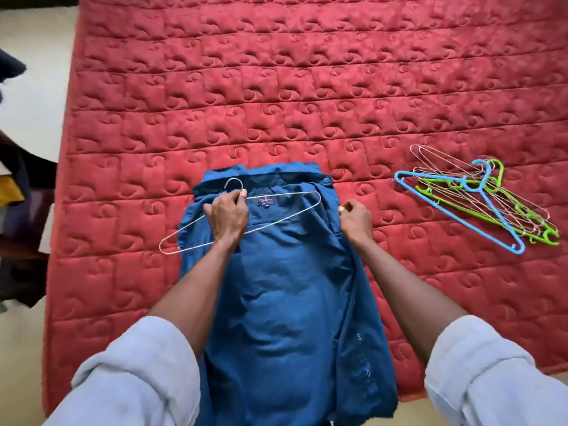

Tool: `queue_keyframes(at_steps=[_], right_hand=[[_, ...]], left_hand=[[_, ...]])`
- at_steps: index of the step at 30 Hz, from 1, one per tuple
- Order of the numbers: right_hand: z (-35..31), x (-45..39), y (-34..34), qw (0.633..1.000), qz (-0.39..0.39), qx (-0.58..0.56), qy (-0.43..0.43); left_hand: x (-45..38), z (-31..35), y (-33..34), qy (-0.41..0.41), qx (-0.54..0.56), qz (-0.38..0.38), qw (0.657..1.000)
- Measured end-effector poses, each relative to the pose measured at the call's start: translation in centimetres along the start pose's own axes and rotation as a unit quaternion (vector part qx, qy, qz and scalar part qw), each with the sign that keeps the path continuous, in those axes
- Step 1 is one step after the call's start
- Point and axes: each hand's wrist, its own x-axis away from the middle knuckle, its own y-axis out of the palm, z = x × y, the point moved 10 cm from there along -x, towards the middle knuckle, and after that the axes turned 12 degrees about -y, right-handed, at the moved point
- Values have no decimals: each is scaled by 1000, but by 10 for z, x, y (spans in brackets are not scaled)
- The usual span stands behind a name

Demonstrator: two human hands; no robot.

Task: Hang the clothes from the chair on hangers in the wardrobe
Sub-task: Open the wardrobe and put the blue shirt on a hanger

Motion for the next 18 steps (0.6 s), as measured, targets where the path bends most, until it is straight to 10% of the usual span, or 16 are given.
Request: queue_keyframes(at_steps=[7, 18], right_hand=[[27, -37, 44, 996, -29, -4, 86], [4, -28, 22, 949, 165, -259, 65]], left_hand=[[-35, -1, 51, 0, -44, 5, 999], [-44, 6, 68, 2, -25, -34, 999]])
